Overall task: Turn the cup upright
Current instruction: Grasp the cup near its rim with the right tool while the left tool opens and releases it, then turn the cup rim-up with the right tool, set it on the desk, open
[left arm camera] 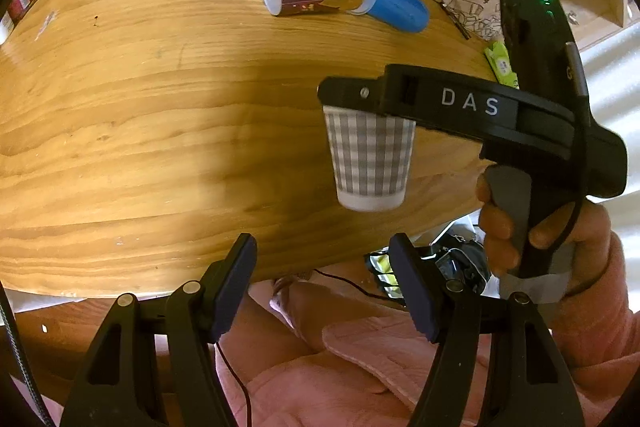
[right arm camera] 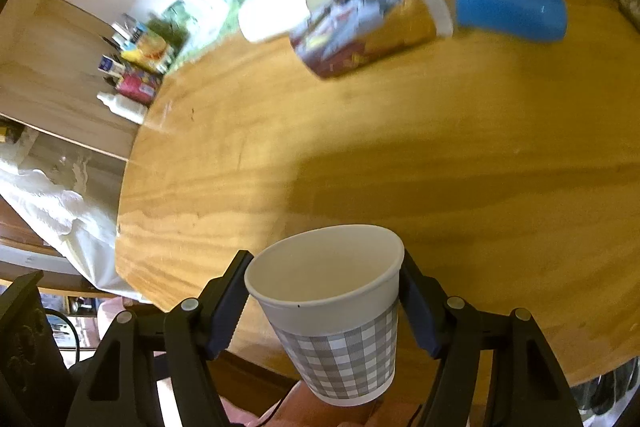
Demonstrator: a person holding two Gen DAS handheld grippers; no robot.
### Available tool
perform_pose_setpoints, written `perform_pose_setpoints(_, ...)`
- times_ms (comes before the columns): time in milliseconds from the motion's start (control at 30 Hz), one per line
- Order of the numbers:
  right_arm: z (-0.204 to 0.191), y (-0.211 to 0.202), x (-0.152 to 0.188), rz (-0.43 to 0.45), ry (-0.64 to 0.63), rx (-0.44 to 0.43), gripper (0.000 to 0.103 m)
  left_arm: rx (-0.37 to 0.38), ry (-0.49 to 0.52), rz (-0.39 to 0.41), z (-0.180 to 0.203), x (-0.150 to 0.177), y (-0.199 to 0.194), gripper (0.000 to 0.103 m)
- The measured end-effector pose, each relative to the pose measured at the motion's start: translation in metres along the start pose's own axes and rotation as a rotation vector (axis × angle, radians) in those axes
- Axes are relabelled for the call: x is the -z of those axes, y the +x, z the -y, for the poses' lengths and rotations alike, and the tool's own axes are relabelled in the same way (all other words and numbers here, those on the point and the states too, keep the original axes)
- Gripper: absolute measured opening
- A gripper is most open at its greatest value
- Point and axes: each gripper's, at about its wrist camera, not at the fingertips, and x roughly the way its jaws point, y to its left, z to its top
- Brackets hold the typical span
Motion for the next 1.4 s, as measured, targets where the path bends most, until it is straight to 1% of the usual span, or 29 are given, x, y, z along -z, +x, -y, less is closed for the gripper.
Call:
perform_pose_setpoints(133,-0.001,-0.010,0.001,0.120,-0.091,0.040,0.070,0.001,0.005,0.005,0.005,0.000,0.003,0.072)
perform_pose_setpoints(200,-0.001,-0.014,0.004,0.195,-0.149,0.063,0.070,-0.002,0.003,0.005,0.007,0.000,0.003,0.072)
perform_pose_setpoints(367,0.009,-0.017,0.013,0.333,-0.245,0.105,0.070,-0.007,-0.020,0.008,0.011,0.001,0.007,0.072)
perform_pose_setpoints(667,0.033,-0.029,0.035,0.568,-0.348,0.040,0.070,-0.029,-0.058,0.033,0.022,0.003,0.009,0.072)
perform_pose_setpoints(800,0.039,-0.034,0.042,0.646,-0.370,-0.003,0.070,-0.034,-0.094,0.041,0.025,0.007,0.009,0.072)
perform_pose_setpoints(967,0.040,-0.033,0.051,0.706,-0.441,0.016,0.070,-0.030,-0.152,0.055,0.028,0.014,0.010,0.072)
perform_pose_setpoints(1067,0.040,-0.032,0.055,0.711,-0.472,0.004,0.071,-0.050,-0.175,0.066,0.030,0.017,0.010,0.072)
perform_pose_setpoints(1200,0.043,-0.032,0.057,0.709,-0.481,-0.024,0.071,-0.070,-0.204,0.086,0.030,0.023,0.009,0.072)
perform_pose_setpoints(1400,0.048,-0.028,0.060,0.693,-0.492,-0.046,0.072,-0.067,-0.254,0.101,0.030,0.029,0.014,0.072)
